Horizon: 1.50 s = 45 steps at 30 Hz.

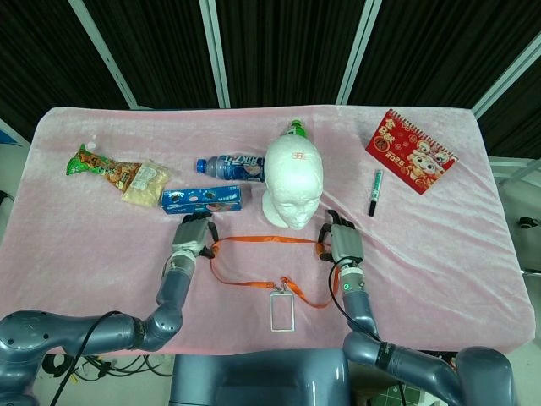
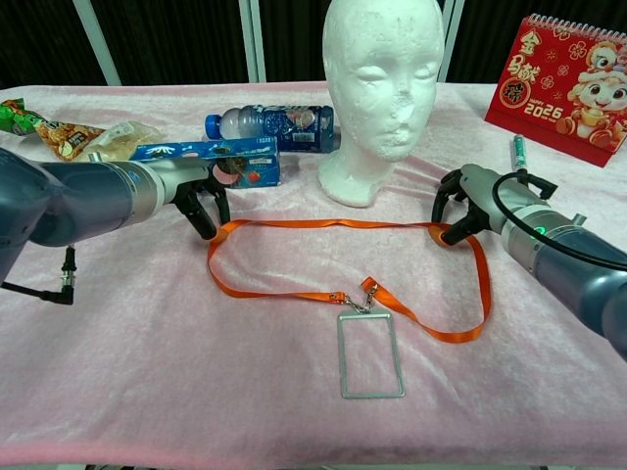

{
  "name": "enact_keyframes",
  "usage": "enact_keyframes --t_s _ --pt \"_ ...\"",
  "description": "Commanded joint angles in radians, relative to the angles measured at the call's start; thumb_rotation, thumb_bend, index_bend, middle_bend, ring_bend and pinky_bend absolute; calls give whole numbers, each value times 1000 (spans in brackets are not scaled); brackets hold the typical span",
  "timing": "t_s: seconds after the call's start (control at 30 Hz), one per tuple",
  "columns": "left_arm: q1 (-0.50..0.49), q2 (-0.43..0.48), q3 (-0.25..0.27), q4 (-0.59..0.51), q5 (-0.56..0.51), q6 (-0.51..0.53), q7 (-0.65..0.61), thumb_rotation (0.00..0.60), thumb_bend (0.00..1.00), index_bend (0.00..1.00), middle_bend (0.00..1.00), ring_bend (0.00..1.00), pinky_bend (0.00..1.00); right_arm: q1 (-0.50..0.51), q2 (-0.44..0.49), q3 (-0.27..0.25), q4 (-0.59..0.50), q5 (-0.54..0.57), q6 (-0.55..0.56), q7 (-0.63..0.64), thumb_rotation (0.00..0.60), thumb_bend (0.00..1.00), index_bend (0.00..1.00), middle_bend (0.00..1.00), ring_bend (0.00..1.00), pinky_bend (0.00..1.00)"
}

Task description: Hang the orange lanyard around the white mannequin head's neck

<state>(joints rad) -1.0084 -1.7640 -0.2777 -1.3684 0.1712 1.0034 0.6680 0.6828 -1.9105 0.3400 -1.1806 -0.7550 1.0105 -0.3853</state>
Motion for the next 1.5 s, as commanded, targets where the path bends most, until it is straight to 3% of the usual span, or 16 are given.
enact_keyframes --t_s 0.03,0.53,0.83,0.97,1.1,1.27,1.5 --pt "0 -3 4 3 -4 0 9 600 380 523 132 0 0 0 -1 0 1 0 -1 0 600 442 674 108 185 178" --pt "-1 -25 8 23 -1 13 47 600 479 593 174 0 0 -4 1 1 2 3 -11 9 600 441 674 109 187 179" --pt "15 -16 -26 -10 61 22 -4 600 490 604 177 0 0 -8 13 6 -20 -9 -1 17 600 444 678 108 188 178" --pt "31 0 -21 -47 131 39 -33 600 490 604 177 0 0 -13 29 6 -58 -28 11 26 600 453 683 109 187 179" --pt "60 33 28 -120 265 71 -55 600 489 603 176 0 0 -27 60 12 -124 -58 37 45 600 453 685 108 188 179" --pt "111 86 92 -197 451 103 -109 600 489 604 176 0 0 -64 128 9 -239 -100 86 66 600 453 688 109 187 179" --pt "165 160 134 -263 601 107 -191 600 490 606 174 0 0 -139 259 -6 -420 -176 156 119 600 453 690 109 187 178"
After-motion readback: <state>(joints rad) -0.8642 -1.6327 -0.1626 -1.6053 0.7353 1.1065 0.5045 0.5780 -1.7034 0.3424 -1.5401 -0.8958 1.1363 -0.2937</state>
